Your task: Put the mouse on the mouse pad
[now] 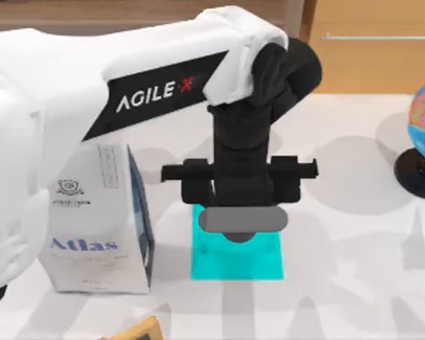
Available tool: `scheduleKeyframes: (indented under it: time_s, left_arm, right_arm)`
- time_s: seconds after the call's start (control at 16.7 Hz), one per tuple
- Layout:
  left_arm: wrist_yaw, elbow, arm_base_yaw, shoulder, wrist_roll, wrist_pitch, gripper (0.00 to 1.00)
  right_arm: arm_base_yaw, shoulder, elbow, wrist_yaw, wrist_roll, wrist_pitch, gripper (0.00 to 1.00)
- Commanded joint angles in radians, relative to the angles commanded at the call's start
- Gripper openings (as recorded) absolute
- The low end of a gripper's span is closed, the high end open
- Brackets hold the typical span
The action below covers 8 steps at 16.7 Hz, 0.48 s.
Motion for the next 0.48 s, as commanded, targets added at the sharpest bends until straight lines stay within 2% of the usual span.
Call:
scheduleKeyframes:
  time_s: [0.48]
  left_arm:
    - [0.096, -0.071, -0.055, 0.029, 0.048, 0.011, 0.0]
  right_arm:
    - [0.0, 0.0, 0.0, 0.0, 0.0, 0.0, 1.0]
